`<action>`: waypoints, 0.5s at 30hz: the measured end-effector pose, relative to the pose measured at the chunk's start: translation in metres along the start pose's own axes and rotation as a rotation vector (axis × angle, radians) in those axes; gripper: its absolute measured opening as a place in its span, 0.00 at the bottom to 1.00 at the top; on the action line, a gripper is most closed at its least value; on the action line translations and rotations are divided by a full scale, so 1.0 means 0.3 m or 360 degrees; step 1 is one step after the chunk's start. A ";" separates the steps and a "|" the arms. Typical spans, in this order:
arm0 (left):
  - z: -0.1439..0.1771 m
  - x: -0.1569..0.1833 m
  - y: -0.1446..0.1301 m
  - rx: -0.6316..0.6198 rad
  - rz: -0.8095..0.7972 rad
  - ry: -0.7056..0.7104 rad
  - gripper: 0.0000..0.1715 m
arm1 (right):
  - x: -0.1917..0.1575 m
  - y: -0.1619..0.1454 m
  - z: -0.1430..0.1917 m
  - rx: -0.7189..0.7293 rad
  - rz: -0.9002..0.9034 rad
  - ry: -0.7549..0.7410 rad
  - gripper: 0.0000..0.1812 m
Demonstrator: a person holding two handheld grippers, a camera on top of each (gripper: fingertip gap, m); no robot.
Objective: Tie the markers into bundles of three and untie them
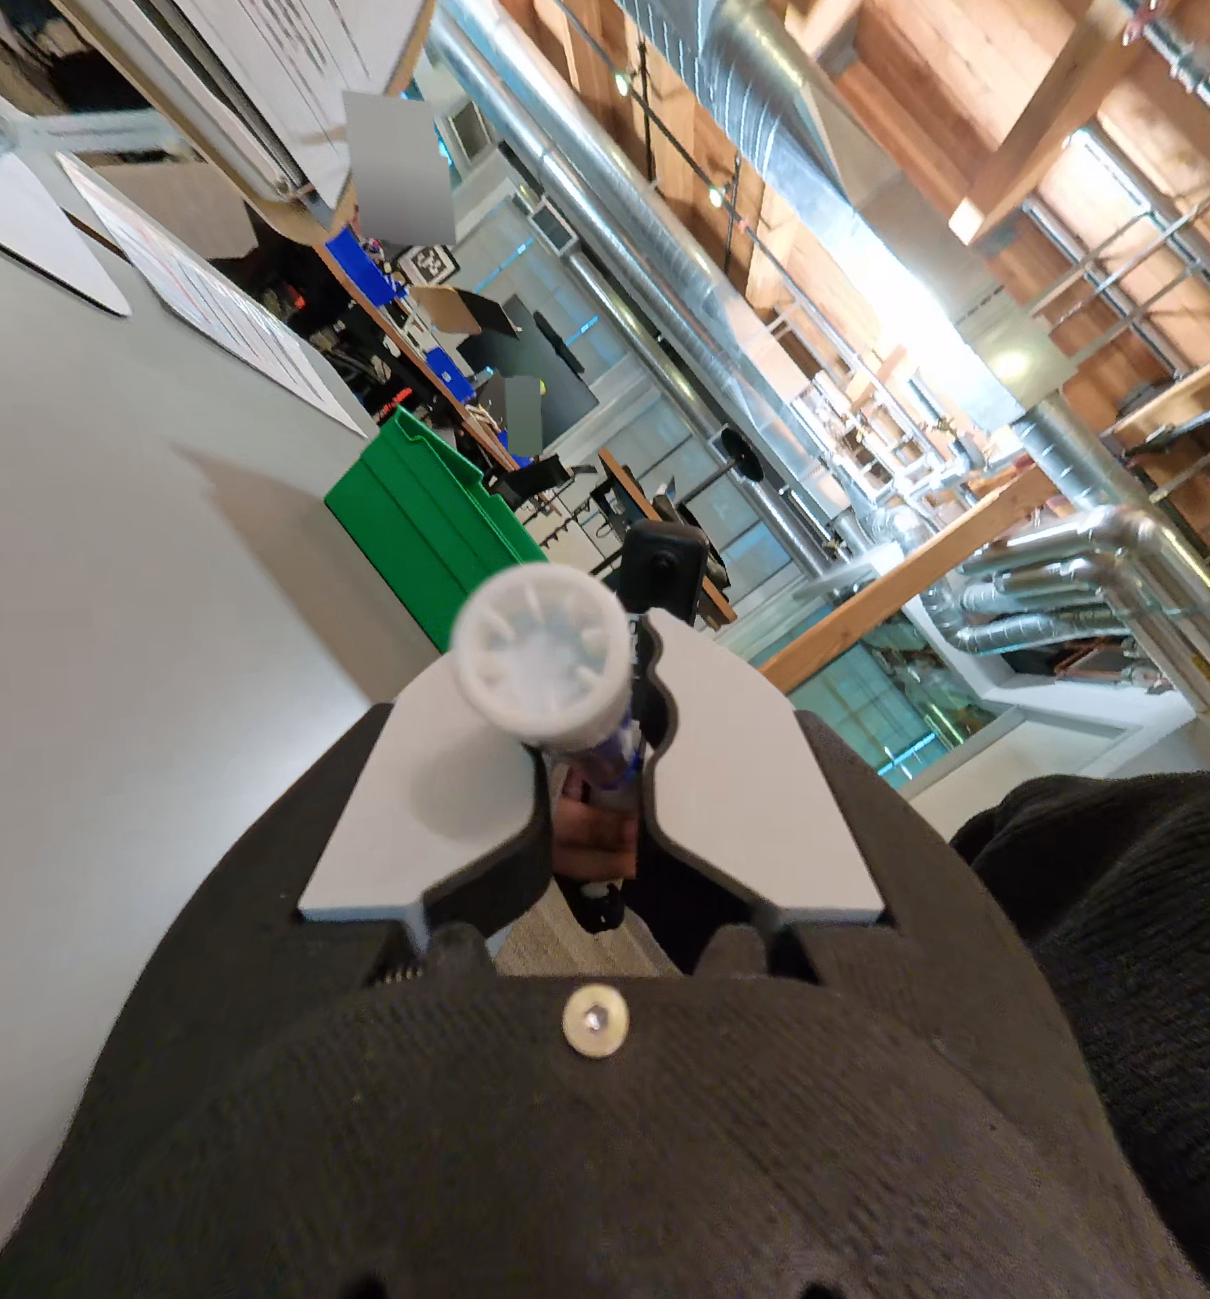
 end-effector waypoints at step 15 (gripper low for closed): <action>-0.008 0.010 -0.019 -0.0035 0.0016 -0.0079 0.07 | -0.016 -0.095 -0.084 -0.0422 0.0103 -0.0014 0.10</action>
Point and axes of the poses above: each gripper's, where its closed fingertips meet, z back along the fingers, y out of its top, x = y × z across the jaws, the point moved 8 cm from there along z, back along the fingers, and after that the axes turned 7 degrees about y, right-handed, at the moved point
